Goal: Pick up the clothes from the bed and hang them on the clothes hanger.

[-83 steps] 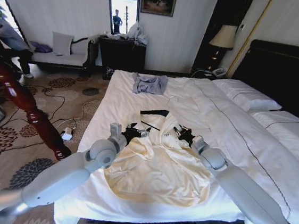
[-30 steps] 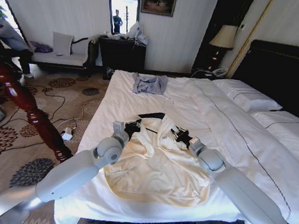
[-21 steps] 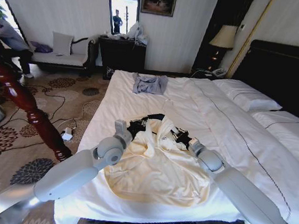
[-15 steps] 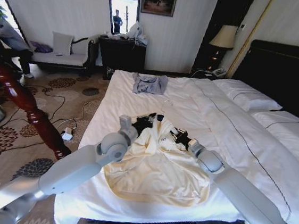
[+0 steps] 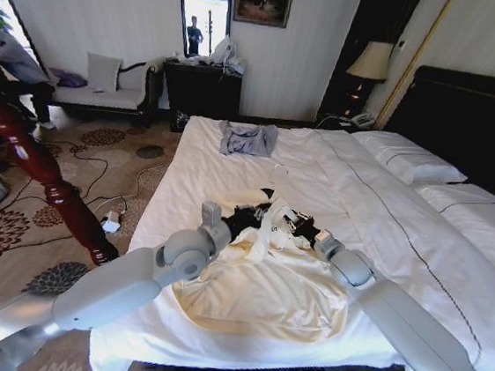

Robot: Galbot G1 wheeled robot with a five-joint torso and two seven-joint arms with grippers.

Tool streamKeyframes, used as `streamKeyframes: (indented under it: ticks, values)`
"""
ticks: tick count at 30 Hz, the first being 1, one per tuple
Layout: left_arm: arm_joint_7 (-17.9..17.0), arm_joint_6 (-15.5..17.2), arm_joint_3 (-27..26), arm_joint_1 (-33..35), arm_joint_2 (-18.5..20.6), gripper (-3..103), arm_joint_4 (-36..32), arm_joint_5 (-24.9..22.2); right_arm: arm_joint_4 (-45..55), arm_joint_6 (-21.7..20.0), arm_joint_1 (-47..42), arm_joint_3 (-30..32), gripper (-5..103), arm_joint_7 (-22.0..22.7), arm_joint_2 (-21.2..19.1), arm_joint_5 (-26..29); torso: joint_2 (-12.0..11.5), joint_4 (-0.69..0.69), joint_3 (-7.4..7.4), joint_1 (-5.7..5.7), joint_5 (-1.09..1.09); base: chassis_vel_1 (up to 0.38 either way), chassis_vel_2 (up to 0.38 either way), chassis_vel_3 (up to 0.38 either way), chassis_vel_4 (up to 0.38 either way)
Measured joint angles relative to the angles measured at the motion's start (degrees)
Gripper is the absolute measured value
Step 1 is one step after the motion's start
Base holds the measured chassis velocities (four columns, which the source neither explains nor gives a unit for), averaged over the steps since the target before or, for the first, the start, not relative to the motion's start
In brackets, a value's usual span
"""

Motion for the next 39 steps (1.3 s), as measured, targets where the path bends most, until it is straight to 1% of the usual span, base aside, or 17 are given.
streamKeyframes:
  ticks: [2,5,6,10,13,16,18,20,22,25,30,32,34,35,36,38,39]
  values:
    - [0.0,0.2,-0.3,0.0,0.2,8,-0.5,-0.2,0.3,0.0,-0.5,0.3,18,0.0,0.0,-0.1,0.0,0.00,0.00,0.00,0.00,0.000,0.000,0.000,0.000]
    - [0.2,0.6,-0.9,0.0,1.5,24,-2.1,0.6,0.7,0.1,-1.3,1.5,18,0.0,0.0,-0.3,0.0,0.00,0.00,0.00,0.00,0.000,0.000,0.000,0.000]
    - [0.2,0.6,-0.9,0.0,1.5,24,-2.1,0.6,0.7,0.1,-1.3,1.5,18,0.0,0.0,-0.3,0.0,0.00,0.00,0.00,0.00,0.000,0.000,0.000,0.000]
    - [0.9,1.1,-2.2,1.4,4.9,41,-5.4,3.4,1.1,0.3,-2.1,2.8,18,0.2,-0.1,-0.2,0.0,0.01,0.00,0.00,0.00,0.000,0.000,0.000,0.000]
    - [1.3,1.2,-2.4,1.7,6.1,46,-6.6,3.9,1.5,0.4,-2.9,3.7,18,0.3,-0.3,-0.1,0.0,0.02,0.00,0.00,0.01,0.000,0.000,0.000,0.000]
    - [1.7,1.5,-3.1,1.2,7.3,62,-8.3,3.5,2.4,0.6,-5.2,6.0,18,0.6,-0.7,0.1,0.0,-0.02,0.00,0.00,0.00,0.000,0.000,0.000,0.000]
    - [1.7,1.5,-3.4,1.3,7.5,68,-8.5,3.4,2.5,0.6,-5.4,6.1,18,0.6,-0.7,0.1,0.0,-0.02,0.00,0.00,0.00,0.000,0.000,0.000,0.000]
    - [0.6,1.5,-5.3,2.4,8.6,79,-9.3,2.8,3.1,0.7,-6.3,7.0,18,0.9,-0.7,0.1,0.0,-0.01,0.00,0.00,0.02,0.000,0.000,0.000,0.000]
    - [0.2,1.5,-6.5,3.1,9.0,79,-9.4,2.6,3.3,0.8,-6.6,7.1,18,0.9,-0.7,0.0,0.0,-0.01,0.00,0.00,0.01,0.000,0.000,0.000,0.000]
    - [-0.9,1.4,-11.3,4.8,10.8,95,-8.9,1.8,4.0,1.4,-7.2,7.5,18,1.2,-0.9,-0.8,0.0,0.01,0.00,-0.01,-0.01,0.000,0.000,0.000,0.000]
    - [-0.4,2.6,-15.2,4.7,12.4,100,-7.3,-0.1,4.3,2.9,-7.1,7.6,18,1.6,-0.9,-2.7,0.0,0.01,0.00,0.00,0.01,0.000,0.000,0.000,0.000]
    - [1.4,2.9,-16.5,4.2,13.3,100,-5.7,-0.3,4.3,4.1,-6.9,7.5,18,1.8,-0.8,-4.4,0.0,-0.01,0.00,0.00,0.00,0.000,0.000,0.000,0.000]
    - [5.3,3.4,-17.5,4.0,15.0,100,-3.8,-0.4,4.3,6.4,-6.4,7.4,18,1.9,-0.7,-6.8,0.0,-0.01,0.00,0.00,0.00,0.000,0.000,0.000,0.000]
    - [5.3,3.4,-17.5,4.0,15.0,100,-3.8,-0.4,4.3,6.4,-6.4,7.4,18,1.9,-0.7,-6.8,0.0,-0.01,0.00,0.00,0.00,0.000,0.000,0.000,0.000]
    - [7.3,3.8,-18.0,4.1,15.9,100,-3.5,-0.8,4.3,7.5,-6.2,7.4,18,1.9,-0.6,-7.8,0.0,-0.01,0.00,0.00,0.00,0.000,0.000,0.000,0.000]
    - [15.3,3.2,-17.4,4.3,18.8,100,-2.5,0.1,3.9,11.9,-5.8,7.3,18,1.9,-0.4,-12.3,0.0,0.02,0.00,0.00,-0.01,0.000,0.000,0.000,0.000]
    - [15.5,3.2,-17.3,4.2,18.8,100,-2.5,0.2,3.9,12.2,-5.8,7.2,18,1.9,-0.3,-12.6,0.0,0.02,0.00,0.00,-0.01,0.000,0.000,0.000,0.000]
